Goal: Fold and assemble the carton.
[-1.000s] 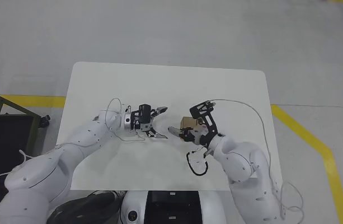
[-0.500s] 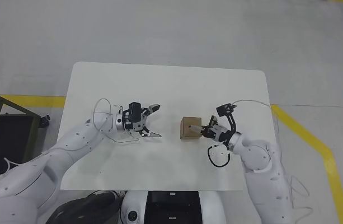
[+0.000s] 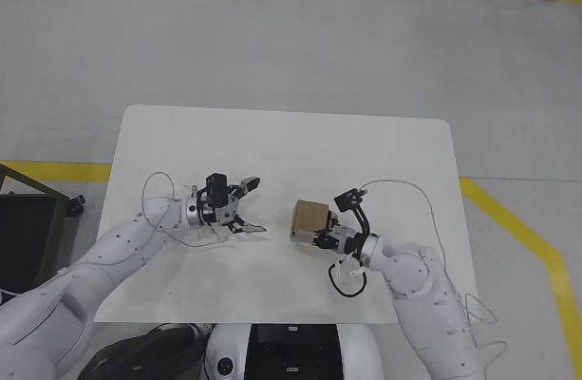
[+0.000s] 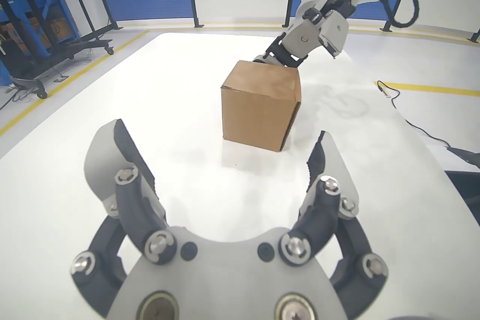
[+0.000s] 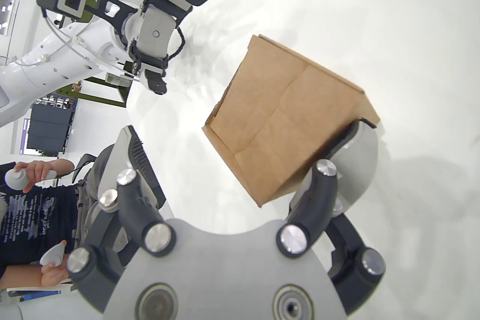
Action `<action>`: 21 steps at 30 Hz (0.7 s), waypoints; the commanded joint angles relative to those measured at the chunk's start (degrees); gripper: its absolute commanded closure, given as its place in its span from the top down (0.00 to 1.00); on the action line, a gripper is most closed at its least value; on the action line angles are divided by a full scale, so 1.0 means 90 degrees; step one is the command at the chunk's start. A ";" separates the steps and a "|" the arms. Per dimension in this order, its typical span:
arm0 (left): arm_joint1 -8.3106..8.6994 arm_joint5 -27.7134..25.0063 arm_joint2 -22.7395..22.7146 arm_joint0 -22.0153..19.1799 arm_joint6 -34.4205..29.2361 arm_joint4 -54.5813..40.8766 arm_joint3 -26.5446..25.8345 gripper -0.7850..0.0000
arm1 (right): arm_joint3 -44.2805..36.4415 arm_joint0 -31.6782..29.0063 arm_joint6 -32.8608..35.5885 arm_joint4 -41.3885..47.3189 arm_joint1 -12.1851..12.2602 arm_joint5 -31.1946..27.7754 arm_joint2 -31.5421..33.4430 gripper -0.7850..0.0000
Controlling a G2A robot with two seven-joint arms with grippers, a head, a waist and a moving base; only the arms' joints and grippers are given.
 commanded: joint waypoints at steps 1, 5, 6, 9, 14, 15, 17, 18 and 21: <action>0.0011 -0.0022 -0.0060 0.0045 -0.0040 -0.0024 -0.0003 1.00 | 0.0086 0.0082 -0.0125 0.0010 -0.0013 -0.0034 -0.0199 1.00; 0.0032 -0.0039 -0.0168 0.0122 -0.0099 -0.0020 -0.0048 1.00 | 0.0205 0.0250 -0.0307 -0.0171 0.0002 -0.0025 -0.0345 1.00; 0.0038 -0.0041 -0.0193 0.0137 -0.0120 -0.0004 -0.0068 1.00 | 0.0146 0.0242 -0.0440 -0.0345 0.0014 0.0048 -0.0334 1.00; 0.0065 -0.0051 -0.0285 0.0172 -0.0137 0.0047 -0.0130 1.00 | -0.0092 0.0111 -0.0712 -0.0447 0.0081 -0.0097 -0.0115 1.00; 0.0184 0.0120 -0.0547 0.0272 -0.0044 0.0172 -0.0210 1.00 | -0.0825 -0.0356 -0.1270 -0.1080 0.0252 -0.0602 0.0475 1.00; 0.0221 0.0165 -0.0613 0.0308 -0.0030 0.0204 -0.0246 1.00 | -0.0970 -0.0461 -0.1433 -0.1234 0.0282 -0.0669 0.0601 1.00; 0.0308 0.0268 -0.0770 0.0385 -0.0067 0.0263 -0.0320 1.00 | -0.1223 -0.0639 -0.1725 -0.1521 0.0334 -0.0820 0.0800 1.00; 0.0354 0.0287 -0.0852 0.0431 -0.0110 0.0277 -0.0376 1.00 | -0.1331 -0.0713 -0.1876 -0.1694 0.0358 -0.0843 0.0903 1.00; 0.0506 0.0367 -0.1135 0.0575 -0.0297 0.0310 -0.0572 1.00 | -0.1581 -0.0919 -0.2273 -0.2069 0.0413 -0.0885 0.1121 1.00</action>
